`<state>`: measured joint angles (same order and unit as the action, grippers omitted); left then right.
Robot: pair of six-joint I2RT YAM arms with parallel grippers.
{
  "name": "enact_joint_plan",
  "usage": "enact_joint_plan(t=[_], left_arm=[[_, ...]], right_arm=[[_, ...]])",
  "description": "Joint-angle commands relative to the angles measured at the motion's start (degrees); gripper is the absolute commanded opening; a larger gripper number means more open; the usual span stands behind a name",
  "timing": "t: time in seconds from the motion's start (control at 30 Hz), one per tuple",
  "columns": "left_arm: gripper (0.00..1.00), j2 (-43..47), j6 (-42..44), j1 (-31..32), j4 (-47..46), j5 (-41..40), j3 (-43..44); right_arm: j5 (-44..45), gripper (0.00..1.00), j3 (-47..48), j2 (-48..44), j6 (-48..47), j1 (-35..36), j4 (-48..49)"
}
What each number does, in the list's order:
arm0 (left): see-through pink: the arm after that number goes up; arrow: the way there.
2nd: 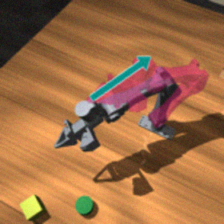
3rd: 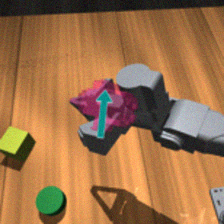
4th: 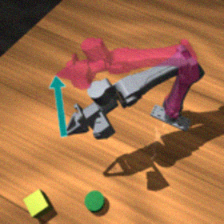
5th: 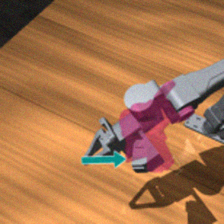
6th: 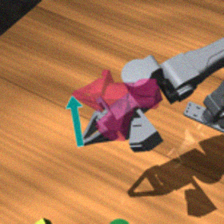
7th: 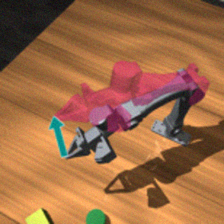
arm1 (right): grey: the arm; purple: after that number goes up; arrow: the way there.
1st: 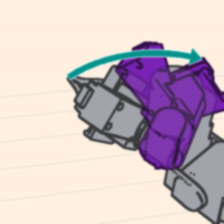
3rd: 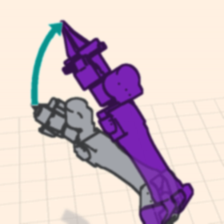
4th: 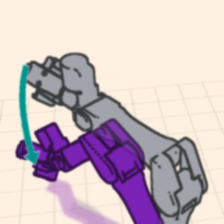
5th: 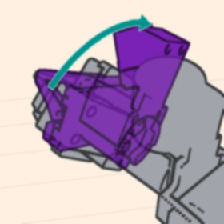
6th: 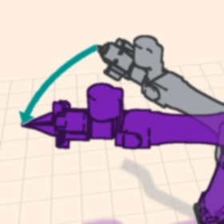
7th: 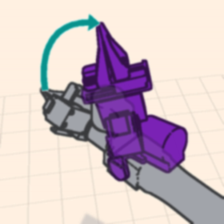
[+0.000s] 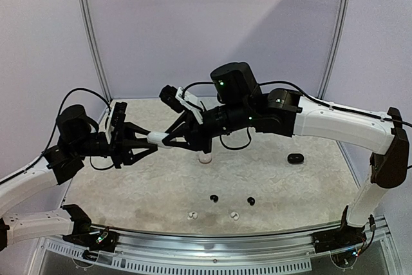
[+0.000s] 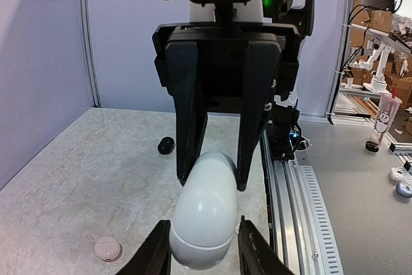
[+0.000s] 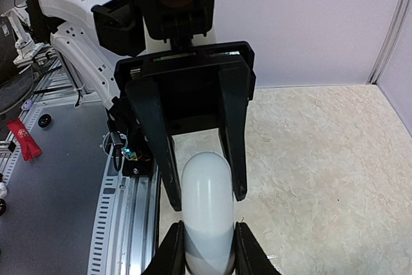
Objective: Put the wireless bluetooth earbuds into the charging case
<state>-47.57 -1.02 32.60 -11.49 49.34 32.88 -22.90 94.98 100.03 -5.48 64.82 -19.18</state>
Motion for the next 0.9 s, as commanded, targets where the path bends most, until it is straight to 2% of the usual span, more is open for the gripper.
enact_joint_plan(t=[0.0,0.17,0.47,0.67,0.87], left_arm=[[0.33,-0.2,0.4,0.1,1.0,0.8,0.1],[0.29,-0.3,0.7,0.1,1.7,1.0,0.3],[0.36,-0.3,0.9,0.1,2.8,0.9,0.0],[0.19,-0.6,0.9,0.1,1.8,1.2,0.5],[0.14,-0.6,0.0,0.1,0.0,1.1,0.8]], right_arm=[[0.2,0.0,1.7,-0.5,-0.5,0.1,0.6],[0.1,0.0,1.8,-0.5,-0.3,0.1,0.9],[-0.2,0.0,1.8,-0.6,-0.3,0.1,1.1],[-0.2,0.0,1.6,-0.5,-0.1,0.1,1.0],[-0.2,0.0,1.6,-0.3,-0.1,0.1,0.7]])
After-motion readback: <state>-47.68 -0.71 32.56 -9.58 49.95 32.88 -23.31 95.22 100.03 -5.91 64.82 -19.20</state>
